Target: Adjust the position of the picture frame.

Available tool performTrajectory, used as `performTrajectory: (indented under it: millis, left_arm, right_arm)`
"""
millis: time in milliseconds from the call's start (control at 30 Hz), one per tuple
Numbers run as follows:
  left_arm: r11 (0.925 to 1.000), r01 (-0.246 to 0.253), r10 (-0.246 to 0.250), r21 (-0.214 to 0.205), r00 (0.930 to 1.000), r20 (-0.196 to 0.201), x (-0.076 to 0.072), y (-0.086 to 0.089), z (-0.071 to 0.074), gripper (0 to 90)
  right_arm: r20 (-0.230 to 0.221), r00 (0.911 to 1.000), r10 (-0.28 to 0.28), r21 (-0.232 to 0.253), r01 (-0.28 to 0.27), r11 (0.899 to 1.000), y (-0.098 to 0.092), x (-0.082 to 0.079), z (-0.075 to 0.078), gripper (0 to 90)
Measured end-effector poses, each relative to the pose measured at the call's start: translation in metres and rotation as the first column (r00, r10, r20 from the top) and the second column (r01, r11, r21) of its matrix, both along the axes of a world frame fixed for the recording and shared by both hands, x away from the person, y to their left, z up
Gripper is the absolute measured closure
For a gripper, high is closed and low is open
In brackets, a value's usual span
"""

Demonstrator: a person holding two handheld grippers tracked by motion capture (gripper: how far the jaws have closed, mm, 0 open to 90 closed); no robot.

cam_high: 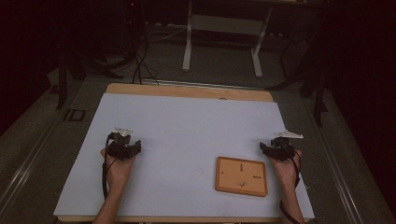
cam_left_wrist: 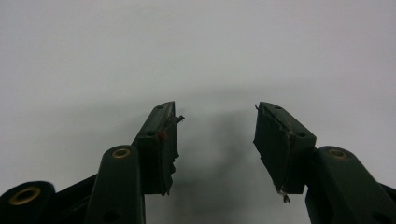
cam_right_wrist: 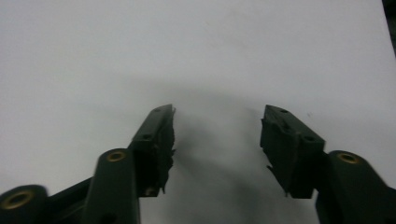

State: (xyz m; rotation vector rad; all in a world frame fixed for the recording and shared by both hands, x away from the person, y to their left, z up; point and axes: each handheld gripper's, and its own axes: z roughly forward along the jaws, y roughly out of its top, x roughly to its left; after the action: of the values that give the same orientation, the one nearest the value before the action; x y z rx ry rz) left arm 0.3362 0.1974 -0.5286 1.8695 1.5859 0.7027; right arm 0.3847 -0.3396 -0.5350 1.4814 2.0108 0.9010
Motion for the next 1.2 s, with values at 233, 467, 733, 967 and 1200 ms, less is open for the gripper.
performTrajectory:
  millis: [233,467,733,967,1200]
  left_arm:
    - [0.9847,0.170,-0.171,-0.037,0.9853,-0.001,-0.005,-0.022,0.011,50.9]
    - [0.9460,0.317,-0.315,-0.068,0.9483,0.038,-0.016,-0.047,0.028,53.5]
    - [0.9153,0.391,-0.390,-0.097,0.9204,0.031,-0.022,-0.067,0.034,53.8]
    - [0.8559,0.499,-0.499,-0.135,0.8657,0.039,-0.029,-0.098,0.043,54.3]
    - [0.7876,0.606,-0.606,-0.111,0.7945,0.035,-0.034,-0.137,0.047,55.3]
  right_arm:
    - [0.020,0.9965,0.081,0.011,-0.081,0.997,0.008,-0.006,0.005,47.3]
    - [0.023,0.9808,0.194,-0.010,-0.194,0.981,0.015,-0.016,0.013,49.8]
    - [0.008,0.9489,0.316,0.016,-0.316,0.949,0.016,-0.033,0.019,53.5]
    - [0.005,0.9283,0.372,0.003,-0.372,0.928,0.019,-0.045,0.023,53.4]
    - [0.031,0.9363,0.350,0.010,-0.350,0.937,0.016,-0.050,0.022,52.0]
